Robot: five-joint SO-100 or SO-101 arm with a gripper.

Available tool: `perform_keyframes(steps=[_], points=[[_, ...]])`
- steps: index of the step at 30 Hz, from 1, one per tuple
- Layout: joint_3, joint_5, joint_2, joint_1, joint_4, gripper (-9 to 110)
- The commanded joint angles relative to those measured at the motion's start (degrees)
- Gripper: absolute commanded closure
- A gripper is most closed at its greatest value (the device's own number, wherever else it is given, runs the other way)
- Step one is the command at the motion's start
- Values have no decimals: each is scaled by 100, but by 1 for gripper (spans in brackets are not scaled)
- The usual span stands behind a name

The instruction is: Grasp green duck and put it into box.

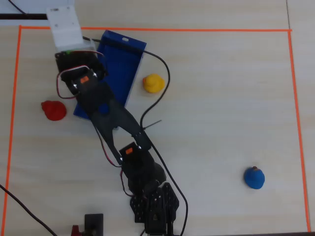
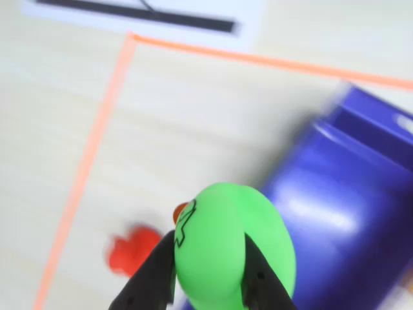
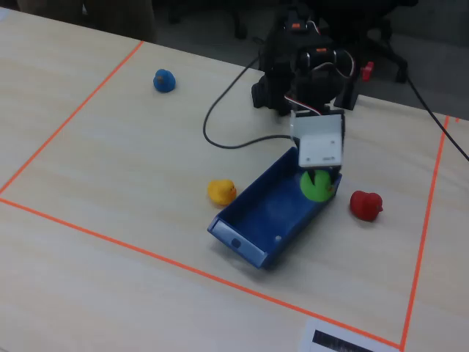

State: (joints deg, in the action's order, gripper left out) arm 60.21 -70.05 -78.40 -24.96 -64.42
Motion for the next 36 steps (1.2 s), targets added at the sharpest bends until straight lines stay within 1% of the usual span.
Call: perform_keyframes(steps=[1,7,12,18,26,30,33,36], points=[[1863,-246,-1793,554,-220,101],[4254,-264,-3727,940,-105,101],[5317,325,-4474,747,44,101],[5273,1020,-4359,360,299,101],[5010,1362,-3489,132,826,101],[4860,1494,-3006,44,1134,92],[4667,1644,-2681,-9,1107,85],[4641,1723,-2610,-62,1107,81]])
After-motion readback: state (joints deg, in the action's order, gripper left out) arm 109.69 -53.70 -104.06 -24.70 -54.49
